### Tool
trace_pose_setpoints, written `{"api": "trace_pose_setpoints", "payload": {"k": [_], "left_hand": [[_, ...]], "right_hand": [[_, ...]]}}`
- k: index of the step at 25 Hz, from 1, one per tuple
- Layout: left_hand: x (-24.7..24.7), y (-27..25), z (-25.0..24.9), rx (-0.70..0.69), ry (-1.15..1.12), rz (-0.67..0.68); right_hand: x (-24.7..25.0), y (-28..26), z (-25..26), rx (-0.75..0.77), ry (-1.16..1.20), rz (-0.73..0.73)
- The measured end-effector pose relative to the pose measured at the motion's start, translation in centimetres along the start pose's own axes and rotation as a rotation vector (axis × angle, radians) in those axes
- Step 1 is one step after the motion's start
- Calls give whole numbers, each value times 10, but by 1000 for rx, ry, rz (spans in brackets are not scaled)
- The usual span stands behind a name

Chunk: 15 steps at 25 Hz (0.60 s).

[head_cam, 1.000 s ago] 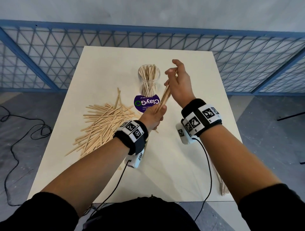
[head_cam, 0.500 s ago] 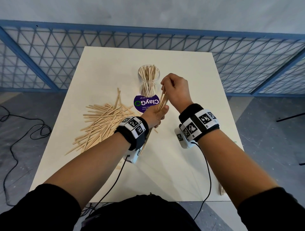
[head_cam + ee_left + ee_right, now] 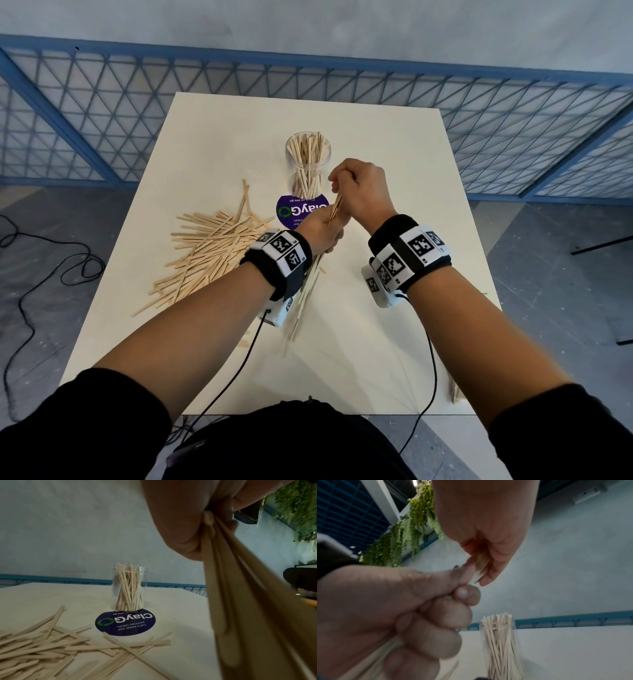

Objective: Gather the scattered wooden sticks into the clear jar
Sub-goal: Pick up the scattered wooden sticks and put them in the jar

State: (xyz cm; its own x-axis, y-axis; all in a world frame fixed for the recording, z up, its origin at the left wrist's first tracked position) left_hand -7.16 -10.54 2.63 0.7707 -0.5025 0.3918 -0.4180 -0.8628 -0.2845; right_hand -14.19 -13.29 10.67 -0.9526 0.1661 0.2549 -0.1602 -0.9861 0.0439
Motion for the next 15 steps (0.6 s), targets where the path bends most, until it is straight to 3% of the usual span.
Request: {"api": "trace_pose_setpoints", "payload": {"k": [4, 9, 12, 15], "left_hand": [[31, 3, 2, 22, -136, -213], [75, 5, 11, 55, -499, -427], [84, 3, 18, 72, -750, -527], [88, 3, 28, 93, -912, -545]], "right_hand": [[0, -14, -16, -5, 111, -47], [-37, -59, -80, -270, 42, 167], [-40, -72, -100, -407, 35, 150], [-30, -67, -88, -323, -67, 72]]}}
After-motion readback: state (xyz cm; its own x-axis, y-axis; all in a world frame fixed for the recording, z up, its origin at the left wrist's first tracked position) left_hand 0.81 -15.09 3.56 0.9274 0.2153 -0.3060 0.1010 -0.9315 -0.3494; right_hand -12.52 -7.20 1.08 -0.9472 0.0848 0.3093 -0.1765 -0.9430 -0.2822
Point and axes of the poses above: each hand's wrist, its own y-axis towards the middle knuckle, its own x-axis out of the back of the hand, z = x × y, the point moved 10 cm from there along y, towards the middle knuckle, and after that the axes turned 13 degrees about y, right-handed, at the moved point
